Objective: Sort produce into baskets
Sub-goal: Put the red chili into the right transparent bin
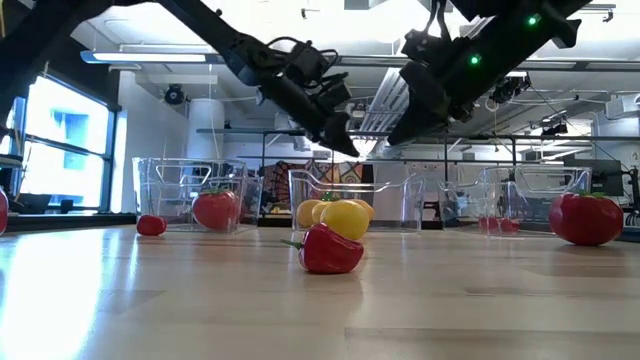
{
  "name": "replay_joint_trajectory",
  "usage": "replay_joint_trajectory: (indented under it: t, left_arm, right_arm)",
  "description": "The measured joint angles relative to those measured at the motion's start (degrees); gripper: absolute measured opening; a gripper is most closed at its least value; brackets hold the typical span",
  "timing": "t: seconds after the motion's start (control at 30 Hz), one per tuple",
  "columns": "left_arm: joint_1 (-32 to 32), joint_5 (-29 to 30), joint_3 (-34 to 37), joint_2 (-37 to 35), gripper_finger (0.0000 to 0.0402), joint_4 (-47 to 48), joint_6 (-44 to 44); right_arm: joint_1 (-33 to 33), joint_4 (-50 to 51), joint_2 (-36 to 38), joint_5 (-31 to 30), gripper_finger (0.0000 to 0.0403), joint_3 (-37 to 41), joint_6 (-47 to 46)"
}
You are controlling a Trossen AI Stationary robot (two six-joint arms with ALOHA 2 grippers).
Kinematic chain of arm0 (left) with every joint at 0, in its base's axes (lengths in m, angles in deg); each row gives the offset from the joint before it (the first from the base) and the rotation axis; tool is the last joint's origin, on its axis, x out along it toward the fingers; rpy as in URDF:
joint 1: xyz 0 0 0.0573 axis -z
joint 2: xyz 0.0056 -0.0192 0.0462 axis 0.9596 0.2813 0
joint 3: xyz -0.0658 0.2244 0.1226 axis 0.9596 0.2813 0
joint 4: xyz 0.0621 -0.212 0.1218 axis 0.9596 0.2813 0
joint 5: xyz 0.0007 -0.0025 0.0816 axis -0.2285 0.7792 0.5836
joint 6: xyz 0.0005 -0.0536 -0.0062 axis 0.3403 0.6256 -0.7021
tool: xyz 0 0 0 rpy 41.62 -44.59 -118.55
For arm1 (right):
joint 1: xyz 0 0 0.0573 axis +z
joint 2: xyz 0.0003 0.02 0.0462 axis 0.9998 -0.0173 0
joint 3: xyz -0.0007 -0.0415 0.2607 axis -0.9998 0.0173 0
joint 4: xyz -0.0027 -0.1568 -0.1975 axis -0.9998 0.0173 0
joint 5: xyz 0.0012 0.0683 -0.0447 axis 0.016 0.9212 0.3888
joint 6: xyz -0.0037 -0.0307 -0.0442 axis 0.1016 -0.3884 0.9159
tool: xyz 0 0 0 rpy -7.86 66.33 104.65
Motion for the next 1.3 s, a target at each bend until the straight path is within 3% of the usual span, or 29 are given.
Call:
replay_joint_trajectory:
  t: [0.17,0.53,0.83,1.0,1.3]
  left_arm:
    - [0.0,-1.4,10.17,-6.24,0.0033,-9.08,1.35]
    - [4.62,-2.99,41.75,-27.7,0.0025,-35.09,4.19]
    - [13.38,-2.99,58.66,-43.32,0.0025,-39.78,4.36]
    - [18.1,-3.01,63.71,-49.72,0.0025,-39.42,4.22]
    - [19.53,-2.96,65.13,-54.2,0.0025,-39.37,3.23]
  right_arm:
    - [-0.02,-1.54,-2.38,-0.04,0.0,0.0,1.78]
    - [0.08,-3.99,-5.06,6.3,0.0,-0.35,5.56]
    - [4.79,-3.44,-4.9,9.34,0.0008,-1.55,3.74]
    - [4.15,-8.98,-7.21,8.74,0.0067,-1.56,4.07]
    - [-9.55,-18.68,-14.01,13.86,0.0204,-1.57,1.33]
